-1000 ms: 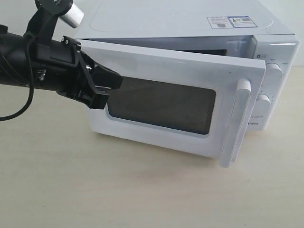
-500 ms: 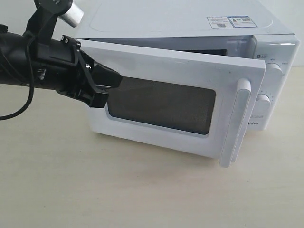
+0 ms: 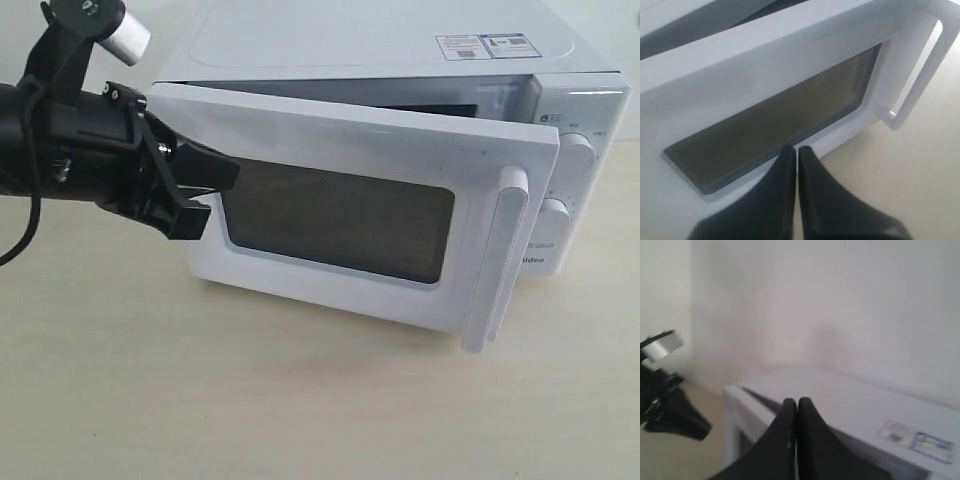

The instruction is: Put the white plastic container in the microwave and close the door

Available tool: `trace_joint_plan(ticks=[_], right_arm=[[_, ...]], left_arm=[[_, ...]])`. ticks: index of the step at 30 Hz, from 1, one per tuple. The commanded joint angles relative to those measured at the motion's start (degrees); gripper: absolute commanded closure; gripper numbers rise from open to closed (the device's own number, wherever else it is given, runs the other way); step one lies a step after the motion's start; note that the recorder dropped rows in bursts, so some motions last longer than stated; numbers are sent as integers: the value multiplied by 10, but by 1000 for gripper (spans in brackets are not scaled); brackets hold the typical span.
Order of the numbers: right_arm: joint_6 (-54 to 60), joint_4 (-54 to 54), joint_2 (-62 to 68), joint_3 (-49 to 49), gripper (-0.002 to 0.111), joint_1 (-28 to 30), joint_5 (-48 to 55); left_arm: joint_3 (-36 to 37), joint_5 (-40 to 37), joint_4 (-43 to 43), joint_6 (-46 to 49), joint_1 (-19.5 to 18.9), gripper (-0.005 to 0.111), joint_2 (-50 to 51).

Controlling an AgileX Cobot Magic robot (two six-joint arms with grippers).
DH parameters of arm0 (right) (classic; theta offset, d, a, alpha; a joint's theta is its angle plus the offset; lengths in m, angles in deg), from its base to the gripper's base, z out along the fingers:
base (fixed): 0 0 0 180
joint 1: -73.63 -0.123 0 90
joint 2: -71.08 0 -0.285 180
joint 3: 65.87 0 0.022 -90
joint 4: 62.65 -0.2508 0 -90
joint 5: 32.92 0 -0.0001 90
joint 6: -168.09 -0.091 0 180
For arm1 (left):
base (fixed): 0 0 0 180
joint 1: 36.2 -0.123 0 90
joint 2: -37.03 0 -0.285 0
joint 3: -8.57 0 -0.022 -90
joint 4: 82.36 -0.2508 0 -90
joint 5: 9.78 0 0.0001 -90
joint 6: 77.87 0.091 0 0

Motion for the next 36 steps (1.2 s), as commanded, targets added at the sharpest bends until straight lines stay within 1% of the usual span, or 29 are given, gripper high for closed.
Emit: trace_joint_plan(ticks=[1,4,6,7,8,11,14,16,20,22,24,28,30,36], right_arm=[[-77,79,148,57,109,-69,17],[-73,78,230,88,109,-120,43],[-85,75,274,108,109,-162,92],[-93,74,287,115,109,-186,125],[-103,67,305,125,109,-212,190],[-111,60,339,152,109,-279,341],[-152,64,374,184,109,-309,444],[-183,64,398,196,109,-307,470],[-197,76,445,215,109,-306,492],[-219,76,464,222,109,-306,526],[-230,89,474,226,109,-306,566],[-256,130,474,227,109,-306,590],[-263,136,474,227,109,-294,580],[-263,127,474,227,109,-232,479]], left_arm=[[18,8,0,-4,4,103,-24],[30,8,-1,-4,2,103,-29],[36,9,-1,-4,2,103,-29],[40,9,-1,-4,2,103,-29],[44,14,-1,-4,2,103,-29],[49,22,-1,-4,2,103,-29],[50,23,-1,-4,2,103,-29],[50,23,-1,-4,2,103,-30],[50,22,-1,-4,2,103,-33],[50,22,-1,-4,2,103,-33],[50,22,-1,-4,2,103,-33],[50,22,-1,-4,2,103,-33],[50,22,-1,-4,2,103,-33],[50,20,-1,-4,2,103,-33]])
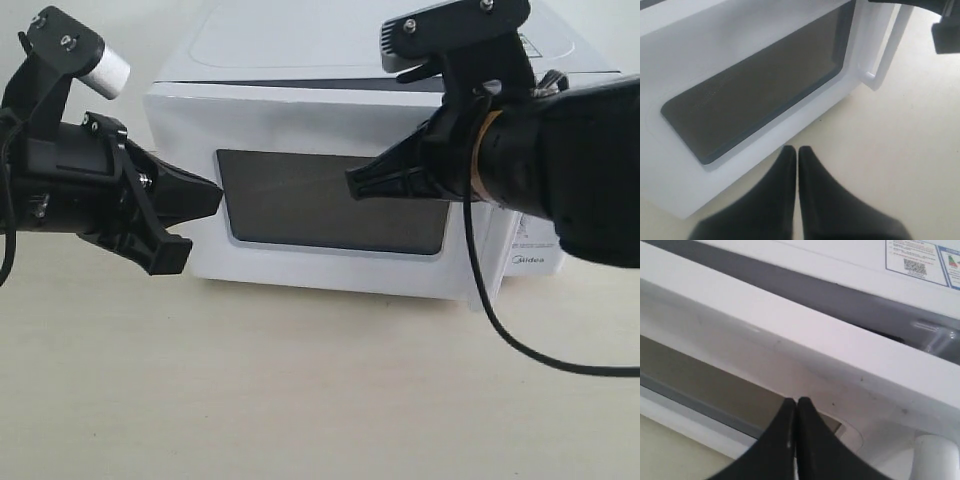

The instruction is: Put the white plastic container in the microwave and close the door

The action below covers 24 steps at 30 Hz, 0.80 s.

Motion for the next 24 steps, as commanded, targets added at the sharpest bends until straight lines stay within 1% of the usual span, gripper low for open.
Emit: trace_joint_plan(ticks=[1,8,19,24], right_arm=[[-3,3,0,5,109,38,-49],[0,13,0,5,109,68,-59],[3,28,0,5,109,70,-47],[-4,28,11,5,109,110,-91]], left_arm=[[3,3,2,-4,2,103,-3],[3,5,2,-4,2,103,-3],[3,5,2,-4,2,103,-3],[3,2,6,-4,2,103,-3]])
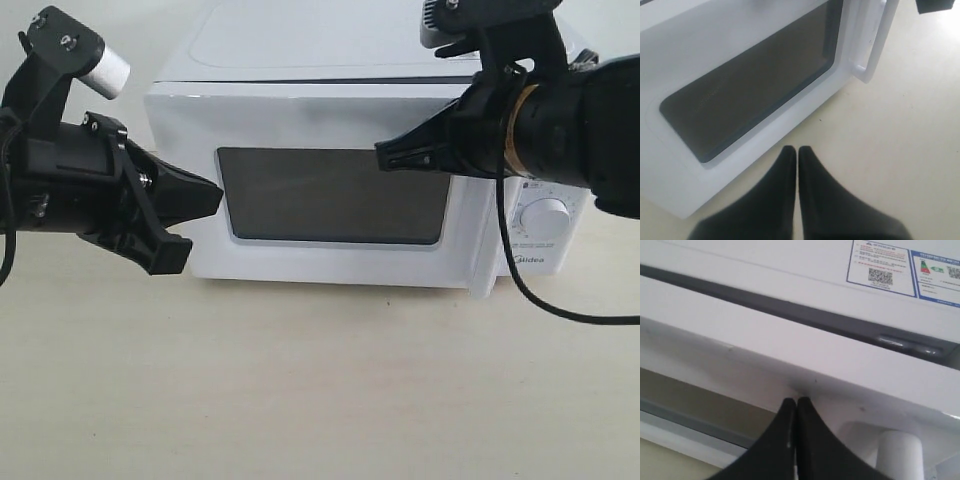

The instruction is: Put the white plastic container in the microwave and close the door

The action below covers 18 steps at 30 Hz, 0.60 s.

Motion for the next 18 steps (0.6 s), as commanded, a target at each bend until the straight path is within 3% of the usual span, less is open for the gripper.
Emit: trace_joint_plan(ticks=[1,18], right_arm=[[-1,8,13,2,109,29,-16],[-56,74,20,2,109,30,14]], left_arm=[[3,2,6,-4,2,103,-3],[3,4,6,-1,2,103,-3]])
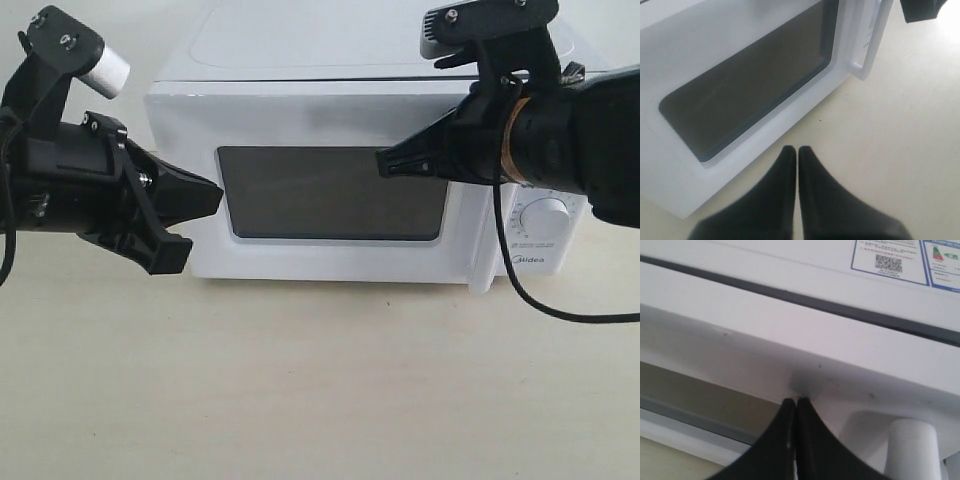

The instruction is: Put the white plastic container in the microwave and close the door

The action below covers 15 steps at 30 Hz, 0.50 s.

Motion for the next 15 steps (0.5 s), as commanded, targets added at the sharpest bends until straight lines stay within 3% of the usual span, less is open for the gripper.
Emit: trace_joint_plan(ticks=[1,15], right_arm=[[-6,26,3,6,109,11,39],[-35,54,3,6,109,11,45]], left_arm=[[3,4,6,-1,2,103,-3],[3,4,6,-1,2,103,-3]])
